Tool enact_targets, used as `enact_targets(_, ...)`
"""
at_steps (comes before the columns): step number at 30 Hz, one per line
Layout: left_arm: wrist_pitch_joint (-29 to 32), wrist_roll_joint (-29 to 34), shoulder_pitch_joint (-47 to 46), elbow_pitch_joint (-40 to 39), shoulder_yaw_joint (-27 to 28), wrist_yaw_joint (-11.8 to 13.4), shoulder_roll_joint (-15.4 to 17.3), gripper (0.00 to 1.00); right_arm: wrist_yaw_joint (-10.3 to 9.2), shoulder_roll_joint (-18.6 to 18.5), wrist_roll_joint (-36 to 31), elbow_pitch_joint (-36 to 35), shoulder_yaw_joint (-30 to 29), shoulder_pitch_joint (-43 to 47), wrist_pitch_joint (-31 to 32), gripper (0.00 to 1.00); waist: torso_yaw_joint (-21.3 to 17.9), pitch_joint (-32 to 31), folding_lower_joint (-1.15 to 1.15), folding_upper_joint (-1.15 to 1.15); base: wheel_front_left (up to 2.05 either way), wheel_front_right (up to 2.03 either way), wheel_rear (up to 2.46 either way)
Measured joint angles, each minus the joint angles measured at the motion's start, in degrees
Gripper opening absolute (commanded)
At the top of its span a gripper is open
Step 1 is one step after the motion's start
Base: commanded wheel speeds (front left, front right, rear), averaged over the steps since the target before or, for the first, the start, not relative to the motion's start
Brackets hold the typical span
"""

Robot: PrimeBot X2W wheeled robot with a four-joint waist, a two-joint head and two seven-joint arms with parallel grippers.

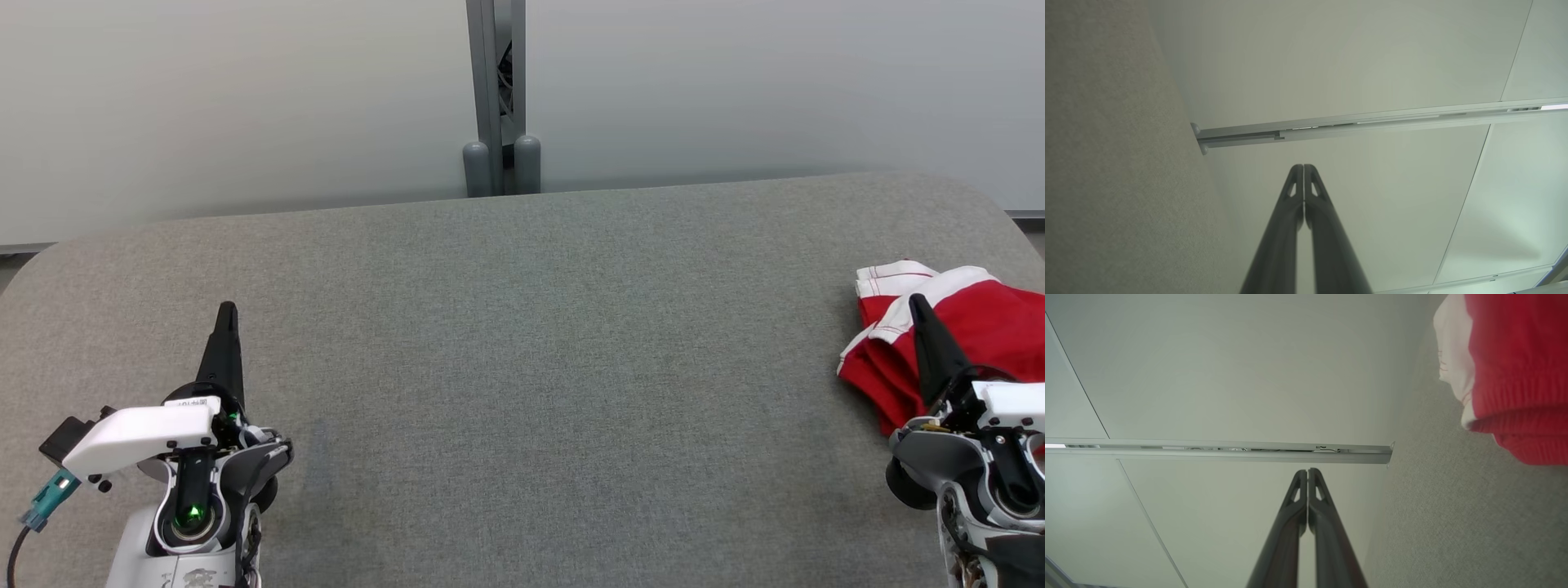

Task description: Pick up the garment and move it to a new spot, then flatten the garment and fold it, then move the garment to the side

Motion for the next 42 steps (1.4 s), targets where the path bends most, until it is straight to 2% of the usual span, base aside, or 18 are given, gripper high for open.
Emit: enact_targets(42, 0.0, -0.1, -0.2, 0.0, 0.0, 0.0, 0.0, 0.0, 0.0, -0.1, 0.1, 0.0, 0.1, -0.1, 0.0, 0.0, 0.0, 0.0, 0.0, 0.0, 0.0, 0.0, 0.0)
